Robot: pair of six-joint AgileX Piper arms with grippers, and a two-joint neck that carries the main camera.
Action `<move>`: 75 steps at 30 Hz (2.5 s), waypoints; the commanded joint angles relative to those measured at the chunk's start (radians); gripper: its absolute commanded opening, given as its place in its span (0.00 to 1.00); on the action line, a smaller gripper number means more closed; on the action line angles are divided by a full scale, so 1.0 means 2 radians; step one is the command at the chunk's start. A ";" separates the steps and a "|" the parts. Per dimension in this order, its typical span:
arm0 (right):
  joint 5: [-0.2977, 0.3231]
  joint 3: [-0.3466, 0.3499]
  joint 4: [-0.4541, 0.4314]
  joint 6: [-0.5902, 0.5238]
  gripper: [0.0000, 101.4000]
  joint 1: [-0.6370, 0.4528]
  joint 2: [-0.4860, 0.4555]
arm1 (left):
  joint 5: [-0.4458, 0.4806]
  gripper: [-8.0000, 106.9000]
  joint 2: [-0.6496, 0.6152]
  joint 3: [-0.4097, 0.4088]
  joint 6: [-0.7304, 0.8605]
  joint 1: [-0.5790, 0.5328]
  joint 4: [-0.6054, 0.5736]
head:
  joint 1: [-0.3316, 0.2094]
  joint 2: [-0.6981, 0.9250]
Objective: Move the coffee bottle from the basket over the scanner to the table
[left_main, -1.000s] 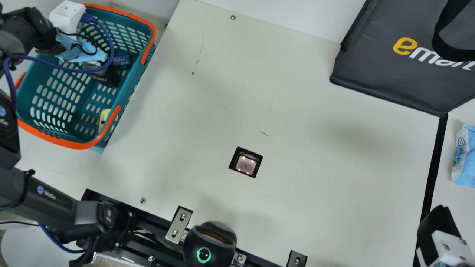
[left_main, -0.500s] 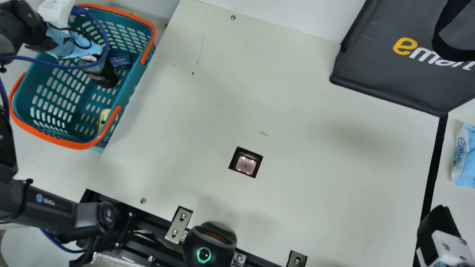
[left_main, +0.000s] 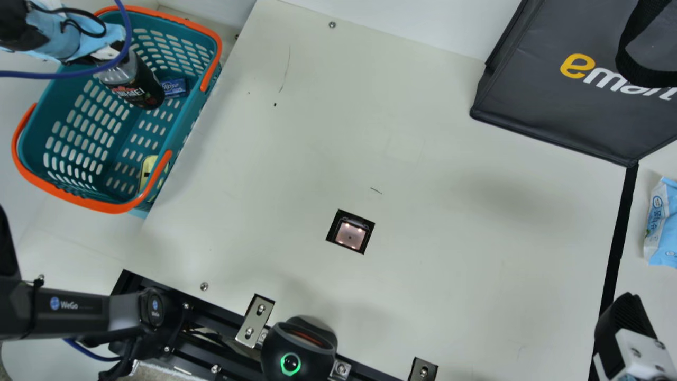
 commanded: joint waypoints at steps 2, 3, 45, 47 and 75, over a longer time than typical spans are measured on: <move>0.000 0.000 0.000 0.000 0.94 0.000 0.000 | 0.021 0.00 -0.013 -0.016 -0.026 -0.005 -0.003 | -0.014 0.001; 0.000 0.000 0.000 0.000 0.94 0.000 0.000 | 0.026 0.00 -0.018 -0.021 -0.031 -0.007 -0.005 | -0.014 0.001; 0.000 0.000 0.000 0.000 0.94 0.000 0.000 | 0.014 0.00 -0.071 0.008 -0.208 -0.319 0.067 | -0.014 0.001; 0.000 0.000 0.000 0.000 0.94 0.000 0.000 | 0.007 0.00 -0.067 0.017 -0.207 -0.324 0.067 | -0.014 0.001; 0.000 0.000 0.000 0.000 0.94 0.000 0.000 | -0.035 0.41 -0.038 0.059 -0.157 -0.322 0.029 | -0.014 0.001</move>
